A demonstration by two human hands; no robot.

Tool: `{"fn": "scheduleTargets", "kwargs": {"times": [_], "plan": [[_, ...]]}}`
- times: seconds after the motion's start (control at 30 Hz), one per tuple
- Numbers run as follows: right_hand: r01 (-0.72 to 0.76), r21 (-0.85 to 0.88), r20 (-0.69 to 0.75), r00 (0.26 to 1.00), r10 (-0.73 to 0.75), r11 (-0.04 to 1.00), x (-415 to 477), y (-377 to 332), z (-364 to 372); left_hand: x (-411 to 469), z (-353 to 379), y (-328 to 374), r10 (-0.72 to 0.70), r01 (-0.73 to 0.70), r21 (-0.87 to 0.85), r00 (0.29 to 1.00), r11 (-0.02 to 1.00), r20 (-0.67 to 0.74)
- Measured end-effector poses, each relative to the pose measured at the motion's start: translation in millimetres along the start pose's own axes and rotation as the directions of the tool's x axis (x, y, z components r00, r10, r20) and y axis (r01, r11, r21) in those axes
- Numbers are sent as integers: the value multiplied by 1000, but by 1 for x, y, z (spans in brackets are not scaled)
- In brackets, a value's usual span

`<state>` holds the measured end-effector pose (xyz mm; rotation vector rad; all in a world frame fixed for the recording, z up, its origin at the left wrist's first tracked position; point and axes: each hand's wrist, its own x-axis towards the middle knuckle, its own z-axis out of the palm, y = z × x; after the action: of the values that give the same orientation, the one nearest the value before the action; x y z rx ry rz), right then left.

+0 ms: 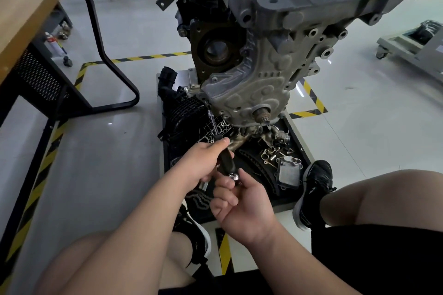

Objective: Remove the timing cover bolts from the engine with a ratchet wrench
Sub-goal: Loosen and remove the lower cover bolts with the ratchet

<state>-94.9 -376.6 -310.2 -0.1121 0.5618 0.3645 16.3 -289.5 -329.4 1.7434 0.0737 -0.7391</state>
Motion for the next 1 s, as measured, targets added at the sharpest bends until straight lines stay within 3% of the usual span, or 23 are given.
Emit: {"fn": "scheduleTargets", "kwargs": {"times": [0.07, 0.3, 0.37, 0.43, 0.5, 0.57, 0.6, 0.67, 0.77, 0.8, 0.83, 0.87, 0.93, 1.0], "plan": [[-23, 98, 33, 999, 19, 995, 1, 0, -1, 1, -1, 0, 12, -12, 9, 1000, 1000, 18], [-25, 127, 25, 999, 22, 992, 3, 4, 0, 3, 0, -4, 67, -52, 124, 990, 991, -120], [13, 35, -33, 999, -12, 999, 2, 6, 3, 3, -1, -2, 69, -54, 116, 989, 992, -132], [113, -195, -145, 979, -142, 974, 2, 9, 6, 3, -1, -2, 72, -58, 105, 988, 993, -138], [213, -564, -191, 906, -377, 798, 3, 11, 5, 3, -1, -3, 84, -70, 105, 988, 992, -130], [211, -880, -90, 806, -586, 426, 0, 10, 3, 4, -2, -4, 90, -73, 132, 987, 989, -131], [186, -959, 10, 776, -630, 213, 0, 11, 0, 5, -2, -5, 93, -72, 149, 986, 986, -136], [120, -986, 164, 755, -635, -113, -1, 13, -3, 6, -2, -7, 99, -73, 172, 984, 982, -145], [5, -938, 254, 693, -675, -347, 0, 14, -8, 7, -1, -7, 113, -79, 196, 979, 977, -169], [20, -936, 264, 696, -668, -350, 1, 13, -9, 7, -2, -7, 116, -79, 203, 978, 976, -175], [86, -955, 260, 701, -665, -283, 2, 12, -9, 7, -2, -7, 117, -79, 208, 977, 975, -176], [167, -974, 226, 722, -654, -151, 2, 12, -7, 6, -3, -7, 116, -79, 210, 979, 975, -170], [278, -918, 47, 784, -619, 283, 4, 14, -2, 4, -4, -6, 89, -62, 186, 985, 981, -144], [267, -638, -135, 885, -445, 722, 5, 12, 1, 4, -6, -3, 50, -34, 153, 994, 988, -101]]}}
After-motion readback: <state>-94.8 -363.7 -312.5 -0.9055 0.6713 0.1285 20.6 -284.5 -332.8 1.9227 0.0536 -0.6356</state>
